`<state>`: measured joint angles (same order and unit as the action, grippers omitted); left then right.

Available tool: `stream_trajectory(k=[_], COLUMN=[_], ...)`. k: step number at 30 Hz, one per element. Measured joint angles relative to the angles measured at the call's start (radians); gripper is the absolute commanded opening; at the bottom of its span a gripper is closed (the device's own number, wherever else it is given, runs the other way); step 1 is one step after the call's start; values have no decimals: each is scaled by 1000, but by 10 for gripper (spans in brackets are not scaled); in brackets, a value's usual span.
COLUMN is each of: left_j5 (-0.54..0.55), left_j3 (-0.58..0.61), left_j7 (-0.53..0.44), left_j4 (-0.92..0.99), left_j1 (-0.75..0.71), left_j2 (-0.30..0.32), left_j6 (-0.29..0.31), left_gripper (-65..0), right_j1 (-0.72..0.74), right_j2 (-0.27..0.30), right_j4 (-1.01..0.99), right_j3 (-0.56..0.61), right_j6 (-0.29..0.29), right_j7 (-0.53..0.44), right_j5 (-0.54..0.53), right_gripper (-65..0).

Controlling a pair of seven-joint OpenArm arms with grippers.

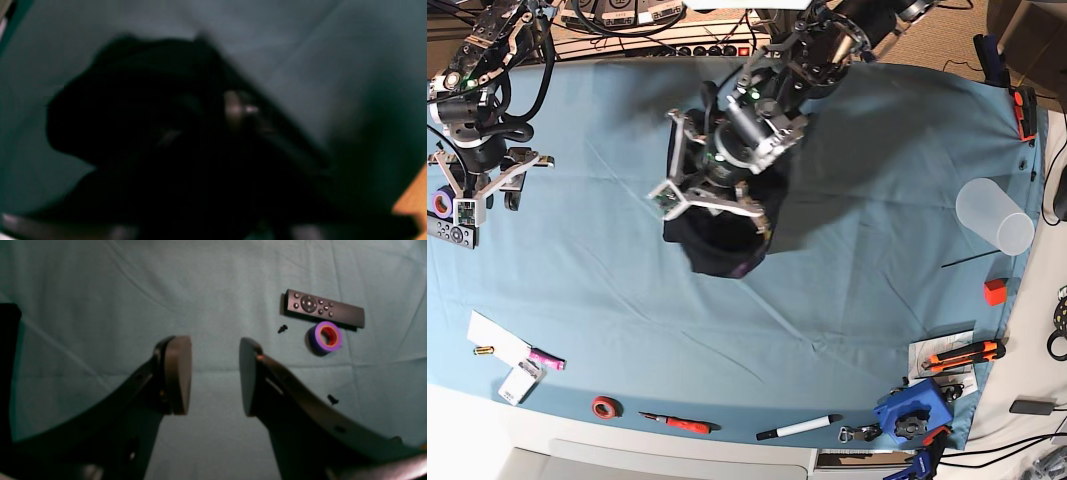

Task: Layout the t-shirt on the table in an organized manner, then fold the t-shirt properly
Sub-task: 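Lift the shirt end with the left gripper and fold it over the bundle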

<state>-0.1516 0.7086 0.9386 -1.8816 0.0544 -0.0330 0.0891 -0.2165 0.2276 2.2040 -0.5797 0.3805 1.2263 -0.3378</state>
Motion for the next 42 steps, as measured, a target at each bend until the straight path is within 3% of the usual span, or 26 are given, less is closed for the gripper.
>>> stream_trajectory(k=[5,7,12,15,17,20,24,28,34,38,42], left_j5=[-49,-87,-224,-325,-362,-335,-242,-178,129,237,423], left_j3=[4,3,3,3,-6,-65,-221,-380,-501,-501,-501], left_j7=[3,65,132,127,72,19,-17,-20,-1,35,196], left_j4=[-2,-11,-95,-162,-182,-150,23,188,386,425,422], left_j1=[38,52,51,43,44,49,99,215,290,282,285], left_j2=[-23,-22,-23,-22,-21,-8,-6,-6,-8,-8,-8], left_j6=[3,0,-130,-206,-286,-299,-234,-229,86,182,267], left_gripper=[-388,-389,-389,-390,-390,-390,-390,-390,-390,-390,-390], right_j1=[0,0,0,0,0,0,0,0,0,0,0], right_j2=[0,0,0,0,0,0,0,0,0,0,0], right_j4=[0,0,0,0,0,0,0,0,0,0,0], right_j3=[0,0,0,0,0,0,0,0,0,0,0], right_j6=[0,0,0,0,0,0,0,0,0,0,0], right_j7=[0,0,0,-2,-2,-4,-5,-4,-4,-5,-5], right_j5=[0,0,0,0,0,0,-1,-1,-1,-1,-1], right_gripper=[-412,-412,-412,-412,-412,-412,-412,-412,-412,-412,-412])
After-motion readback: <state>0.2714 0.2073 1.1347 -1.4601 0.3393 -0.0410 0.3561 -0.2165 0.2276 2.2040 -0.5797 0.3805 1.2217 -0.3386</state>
